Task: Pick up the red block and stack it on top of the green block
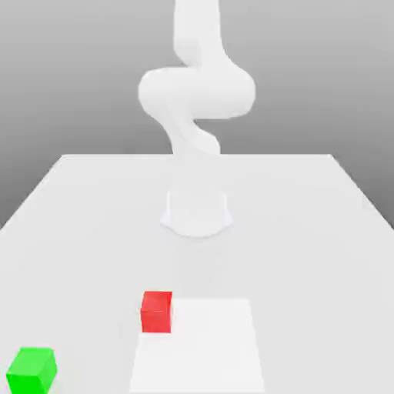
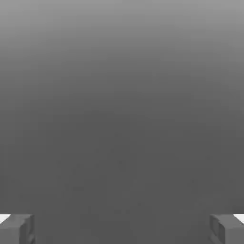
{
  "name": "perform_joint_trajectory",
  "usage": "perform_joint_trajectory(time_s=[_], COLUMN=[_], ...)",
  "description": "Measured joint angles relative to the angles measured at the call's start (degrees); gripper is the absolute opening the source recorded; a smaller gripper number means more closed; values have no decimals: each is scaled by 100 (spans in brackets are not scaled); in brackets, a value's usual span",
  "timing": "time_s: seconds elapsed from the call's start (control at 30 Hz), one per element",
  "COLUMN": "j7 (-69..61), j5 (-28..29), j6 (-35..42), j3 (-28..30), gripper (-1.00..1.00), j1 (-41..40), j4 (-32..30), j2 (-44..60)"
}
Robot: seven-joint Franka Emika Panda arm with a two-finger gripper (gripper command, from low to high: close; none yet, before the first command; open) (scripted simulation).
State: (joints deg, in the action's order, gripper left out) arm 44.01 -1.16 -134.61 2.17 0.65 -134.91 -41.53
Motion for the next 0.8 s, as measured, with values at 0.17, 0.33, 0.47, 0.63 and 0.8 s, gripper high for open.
perform_joint_trajectory(time_s=[0.17, 0.33, 0.47, 0.63, 0.8], j7=[-417, -757, -927, -825, -1081], j5=[-254, -405, -364, 95, -213], j6=[-650, -1292, -1868, -2619, -3197], j3=[390, 632, 745, 852, 717], gripper=[0, 0, 0, 0, 0], j1=[111, 163, 117, -74, -134], j4=[-704, -1396, -1992, -2624, -2567], j2=[1041, 2076, 2971, 4028, 4718])
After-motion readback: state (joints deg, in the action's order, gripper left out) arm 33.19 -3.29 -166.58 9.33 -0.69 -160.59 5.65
